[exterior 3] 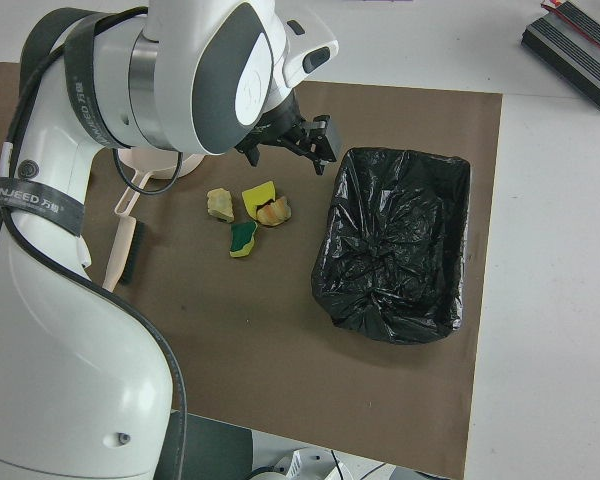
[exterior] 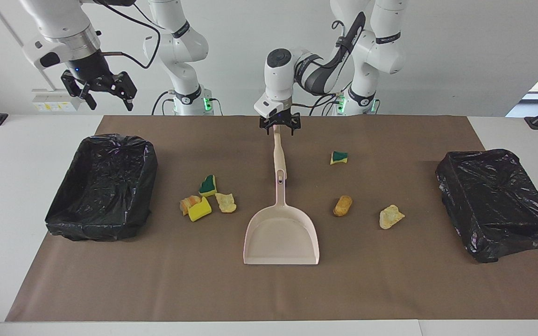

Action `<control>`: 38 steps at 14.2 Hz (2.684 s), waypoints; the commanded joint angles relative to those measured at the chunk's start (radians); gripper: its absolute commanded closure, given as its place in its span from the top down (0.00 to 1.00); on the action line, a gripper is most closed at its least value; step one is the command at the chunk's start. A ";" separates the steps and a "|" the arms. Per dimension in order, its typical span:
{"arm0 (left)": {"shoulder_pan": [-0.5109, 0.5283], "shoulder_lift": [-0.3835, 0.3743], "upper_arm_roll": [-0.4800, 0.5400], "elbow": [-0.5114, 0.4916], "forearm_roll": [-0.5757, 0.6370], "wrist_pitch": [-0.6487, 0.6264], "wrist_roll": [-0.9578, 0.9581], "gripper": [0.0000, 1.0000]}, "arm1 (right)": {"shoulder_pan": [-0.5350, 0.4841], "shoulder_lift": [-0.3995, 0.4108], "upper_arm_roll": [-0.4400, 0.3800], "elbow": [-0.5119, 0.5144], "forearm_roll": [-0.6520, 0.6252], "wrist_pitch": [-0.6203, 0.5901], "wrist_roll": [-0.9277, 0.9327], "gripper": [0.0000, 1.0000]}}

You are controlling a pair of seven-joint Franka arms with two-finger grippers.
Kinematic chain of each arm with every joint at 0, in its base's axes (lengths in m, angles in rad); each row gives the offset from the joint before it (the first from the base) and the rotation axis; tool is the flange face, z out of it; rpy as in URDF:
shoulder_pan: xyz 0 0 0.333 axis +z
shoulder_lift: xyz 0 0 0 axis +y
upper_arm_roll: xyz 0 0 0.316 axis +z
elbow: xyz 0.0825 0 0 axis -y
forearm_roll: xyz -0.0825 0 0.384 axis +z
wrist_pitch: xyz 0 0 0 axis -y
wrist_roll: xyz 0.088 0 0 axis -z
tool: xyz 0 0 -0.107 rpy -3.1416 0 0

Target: Sweep and dump trash in bin

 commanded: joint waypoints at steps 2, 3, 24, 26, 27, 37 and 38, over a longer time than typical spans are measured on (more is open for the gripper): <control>-0.023 0.009 0.018 -0.018 0.000 0.044 -0.019 0.72 | -0.003 -0.019 0.000 -0.021 0.005 0.017 -0.022 1.00; -0.023 0.009 0.018 -0.018 0.000 0.042 -0.017 0.57 | -0.003 -0.019 0.002 -0.021 0.005 0.015 -0.022 1.00; 0.392 -0.045 0.029 0.073 0.120 -0.220 0.025 0.00 | 0.349 0.440 0.048 0.119 0.133 0.371 0.553 1.00; 0.443 -0.045 0.029 0.105 0.117 -0.220 0.073 0.00 | 0.380 0.467 0.051 0.119 0.184 0.411 0.609 1.00; 0.472 -0.039 0.029 0.122 0.114 -0.215 0.079 0.00 | 0.400 0.480 0.053 0.115 0.203 0.434 0.647 1.00; 0.648 0.147 0.016 0.223 -0.368 0.136 0.292 0.00 | 0.544 0.573 0.056 0.010 0.238 0.583 0.448 1.00; 0.658 0.152 0.016 0.223 -0.441 0.145 0.350 0.00 | 0.552 0.573 0.056 -0.004 0.238 0.602 0.448 1.00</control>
